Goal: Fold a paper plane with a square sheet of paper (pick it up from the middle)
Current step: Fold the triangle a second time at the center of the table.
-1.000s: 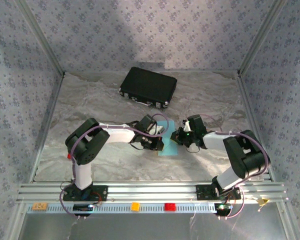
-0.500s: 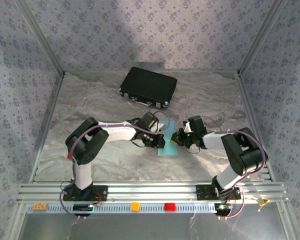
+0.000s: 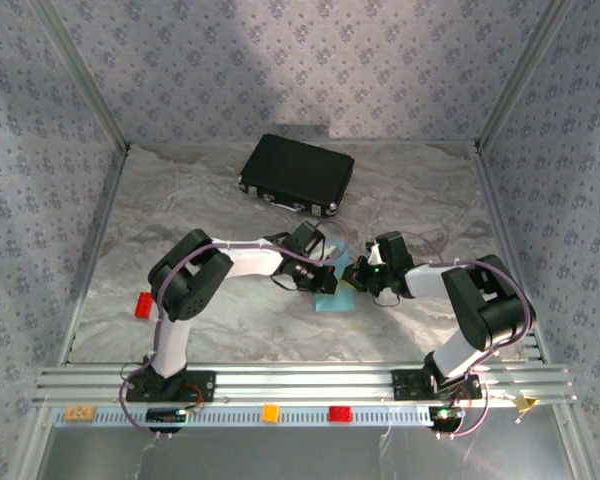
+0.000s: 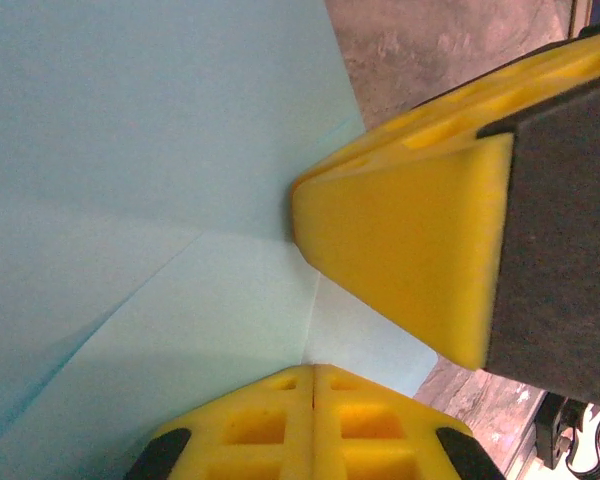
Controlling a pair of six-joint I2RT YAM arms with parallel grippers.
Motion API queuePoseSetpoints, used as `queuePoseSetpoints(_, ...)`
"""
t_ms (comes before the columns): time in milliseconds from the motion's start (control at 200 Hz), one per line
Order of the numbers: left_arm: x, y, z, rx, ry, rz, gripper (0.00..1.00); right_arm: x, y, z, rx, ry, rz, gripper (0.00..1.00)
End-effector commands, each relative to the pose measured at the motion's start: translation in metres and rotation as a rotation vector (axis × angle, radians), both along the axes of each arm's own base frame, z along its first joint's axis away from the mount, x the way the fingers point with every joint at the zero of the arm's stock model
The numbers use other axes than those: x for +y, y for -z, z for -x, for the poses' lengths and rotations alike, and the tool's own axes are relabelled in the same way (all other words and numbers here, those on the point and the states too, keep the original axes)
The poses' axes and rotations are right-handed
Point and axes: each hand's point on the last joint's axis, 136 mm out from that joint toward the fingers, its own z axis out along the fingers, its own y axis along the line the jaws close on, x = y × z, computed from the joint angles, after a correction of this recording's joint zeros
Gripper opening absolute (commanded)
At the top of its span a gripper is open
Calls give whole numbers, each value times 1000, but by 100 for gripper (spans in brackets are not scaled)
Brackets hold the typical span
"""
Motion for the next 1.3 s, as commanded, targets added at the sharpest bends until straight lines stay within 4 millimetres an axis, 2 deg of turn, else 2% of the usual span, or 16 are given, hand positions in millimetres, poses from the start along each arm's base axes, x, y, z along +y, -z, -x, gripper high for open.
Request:
queuePoseSetpoints(0, 23, 15, 21, 38, 24, -82, 0, -19, 31, 18, 98, 33, 95, 4)
queuePoseSetpoints(315, 33, 0, 34, 24, 61, -67, 4, -20, 30, 16, 99, 38, 93, 3)
queuePoseSetpoints(640, 65, 9, 57, 42, 45, -119, 4, -19, 26, 14, 95, 35, 89, 4)
queuePoseSetpoints(759, 66, 1, 59, 24, 45, -96, 4, -18, 24, 12, 90, 34, 85, 4)
queuePoseSetpoints(939, 48, -36, 42, -81, 32, 2, 4, -16, 21, 11, 85, 32, 77, 3)
queuePoseSetpoints(1039, 35, -48, 28, -116, 18, 42, 4, -16, 21, 10, 84, 32, 77, 4)
queuePoseSetpoints(1134, 26, -47, 15, -122, 6, 47, 4, -16, 20, 11, 82, 31, 79, 4)
queuePoseSetpoints(1294, 23, -22, 3, -101, -16, -3, 3, -15, 20, 12, 81, 24, 73, 4)
